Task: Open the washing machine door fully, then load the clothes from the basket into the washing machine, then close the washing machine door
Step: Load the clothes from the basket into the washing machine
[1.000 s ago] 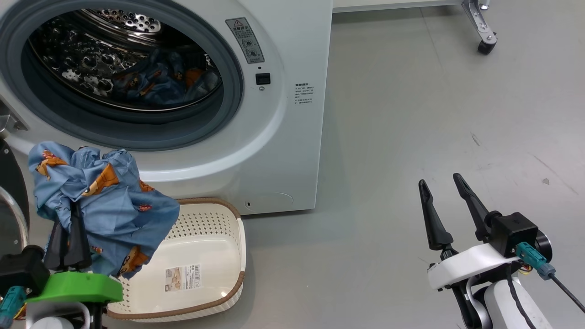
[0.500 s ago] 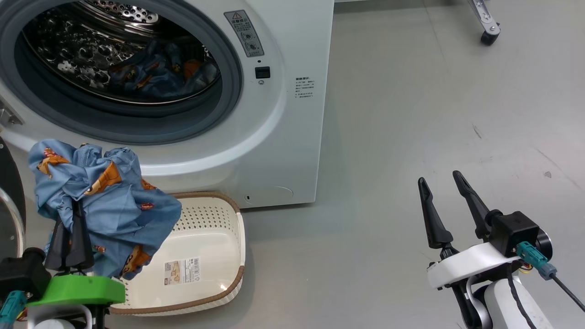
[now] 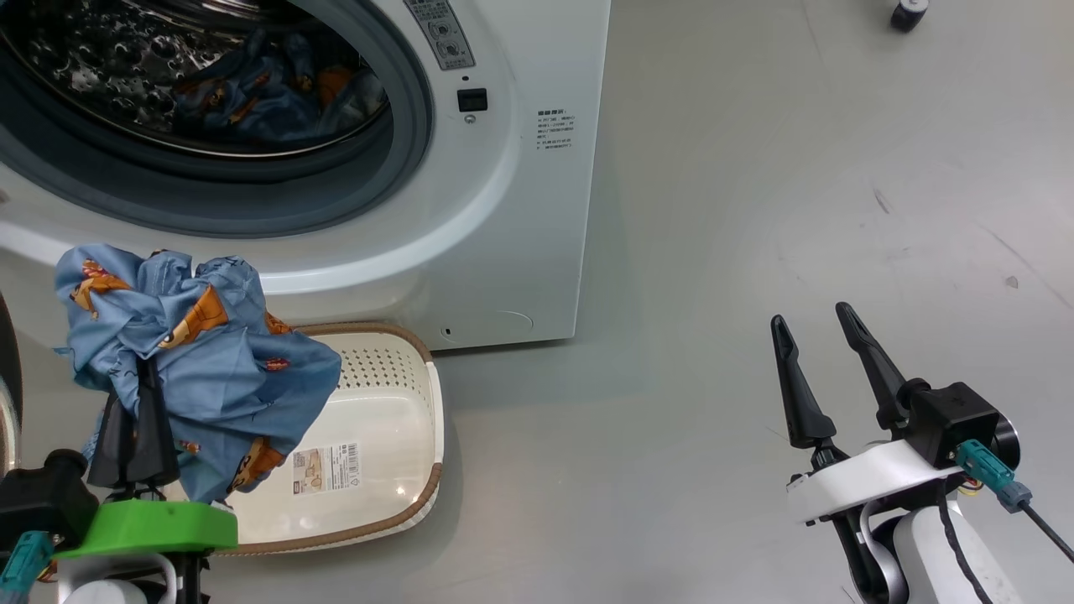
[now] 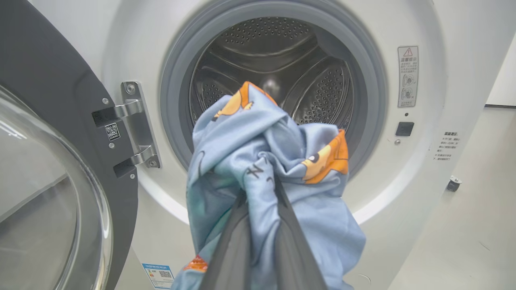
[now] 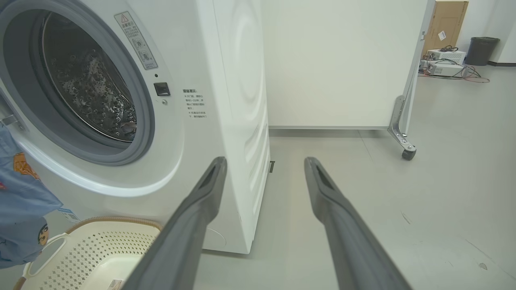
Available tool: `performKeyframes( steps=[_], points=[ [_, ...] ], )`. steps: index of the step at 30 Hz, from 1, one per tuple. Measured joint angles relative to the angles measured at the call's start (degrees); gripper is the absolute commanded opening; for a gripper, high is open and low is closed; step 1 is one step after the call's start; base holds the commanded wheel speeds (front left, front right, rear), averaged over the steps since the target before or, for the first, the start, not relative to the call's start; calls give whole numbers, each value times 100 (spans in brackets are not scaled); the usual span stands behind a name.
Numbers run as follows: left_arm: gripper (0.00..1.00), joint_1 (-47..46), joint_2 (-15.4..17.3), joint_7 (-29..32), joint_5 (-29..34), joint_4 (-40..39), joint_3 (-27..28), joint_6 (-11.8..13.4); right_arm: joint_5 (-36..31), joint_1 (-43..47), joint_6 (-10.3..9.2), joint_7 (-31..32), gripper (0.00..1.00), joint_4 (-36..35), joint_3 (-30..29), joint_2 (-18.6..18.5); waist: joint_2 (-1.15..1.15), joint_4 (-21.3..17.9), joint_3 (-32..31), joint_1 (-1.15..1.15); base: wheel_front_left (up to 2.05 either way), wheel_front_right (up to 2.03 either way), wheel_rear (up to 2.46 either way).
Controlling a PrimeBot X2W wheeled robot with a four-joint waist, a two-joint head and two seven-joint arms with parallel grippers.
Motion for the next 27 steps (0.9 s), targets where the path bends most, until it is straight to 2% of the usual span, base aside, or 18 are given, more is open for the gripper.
performKeyframes(
  steps=[27],
  points=[
    [0,-1438,47,-1,-18,227,66,0,-1,-413,-2,0,100,-319,-12,4,0,-189,1322,0,0,0,0]
  ],
)
